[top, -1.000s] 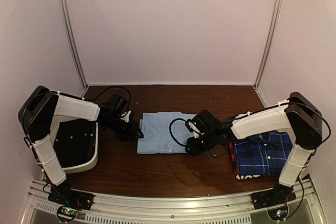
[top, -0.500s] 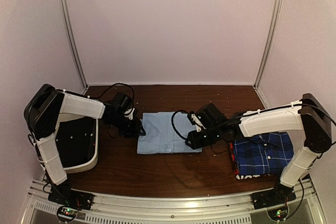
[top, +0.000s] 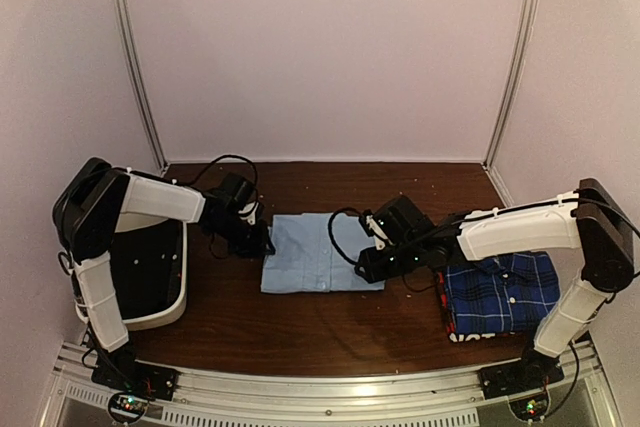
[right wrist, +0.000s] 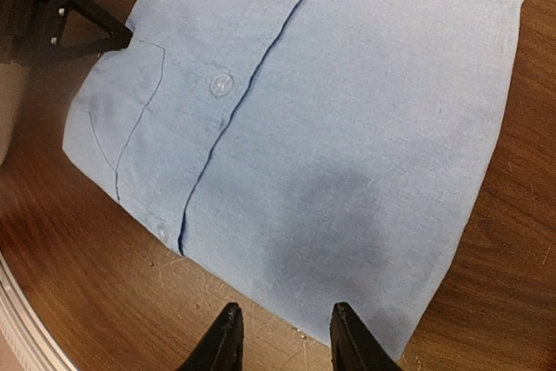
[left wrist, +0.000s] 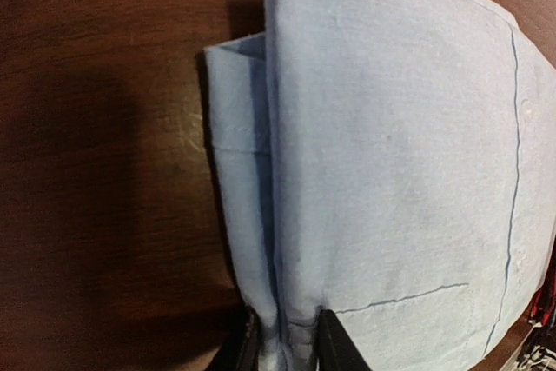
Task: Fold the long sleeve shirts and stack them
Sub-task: Pick up the square-folded shirt from the center of the board, then turn over the square-folded shirt at the center of the board, then adjust the square-folded shirt at the center of the board, then move the square-folded shirt to the corner of the board.
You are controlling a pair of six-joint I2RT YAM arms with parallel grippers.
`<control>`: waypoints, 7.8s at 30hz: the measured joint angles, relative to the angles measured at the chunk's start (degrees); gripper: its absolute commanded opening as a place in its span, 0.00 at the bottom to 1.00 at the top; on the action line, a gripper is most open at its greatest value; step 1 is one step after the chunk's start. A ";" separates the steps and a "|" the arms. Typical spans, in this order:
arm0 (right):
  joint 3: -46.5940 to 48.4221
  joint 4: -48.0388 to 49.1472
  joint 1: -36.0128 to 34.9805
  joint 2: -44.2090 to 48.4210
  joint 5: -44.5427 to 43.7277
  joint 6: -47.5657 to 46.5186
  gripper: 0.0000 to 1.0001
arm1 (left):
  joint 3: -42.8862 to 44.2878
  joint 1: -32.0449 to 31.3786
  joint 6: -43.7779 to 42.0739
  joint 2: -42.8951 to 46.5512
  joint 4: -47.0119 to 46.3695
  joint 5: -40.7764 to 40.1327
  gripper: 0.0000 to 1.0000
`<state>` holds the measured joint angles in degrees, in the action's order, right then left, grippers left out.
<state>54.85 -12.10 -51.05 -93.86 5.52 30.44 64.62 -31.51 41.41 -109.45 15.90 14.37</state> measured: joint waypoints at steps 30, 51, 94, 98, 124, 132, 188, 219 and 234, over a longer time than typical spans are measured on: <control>13.94 -0.13 0.04 -9.46 -2.54 -0.22 0.32 | 1.51 1.14 -6.64 13.68 16.68 0.81 0.00; 34.16 -2.21 -4.35 -31.54 -2.56 2.32 0.25 | 12.28 8.17 -15.21 21.49 30.64 2.36 0.00; 34.23 31.04 -3.67 -34.62 17.64 13.88 0.29 | 16.24 6.95 -11.61 20.31 24.94 12.79 0.00; 25.55 29.03 -1.73 -23.80 14.62 13.20 0.32 | 16.11 4.66 -10.62 20.31 24.46 10.84 0.00; -7.98 6.49 13.00 15.19 2.80 8.37 0.65 | 28.63 -19.12 3.41 -1.29 15.89 -3.87 0.55; -8.37 5.92 9.29 7.78 2.75 8.39 0.67 | 9.07 -3.13 -3.28 9.40 15.32 -3.21 0.58; 7.56 2.82 10.69 -10.38 1.18 0.15 0.34 | 5.49 -1.27 -8.61 7.63 15.72 5.38 0.40; 2.10 -5.31 9.29 7.19 -3.06 -1.46 0.49 | -1.73 -0.98 -5.53 3.54 8.55 3.43 0.39; 1.03 -5.35 9.29 11.37 -4.94 -1.33 0.51 | 3.15 -2.27 -2.47 1.31 9.66 0.17 0.00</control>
<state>55.88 -17.45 -41.76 -82.50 0.58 29.10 67.77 -33.78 38.94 -108.14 25.56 14.55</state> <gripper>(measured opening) 0.501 0.019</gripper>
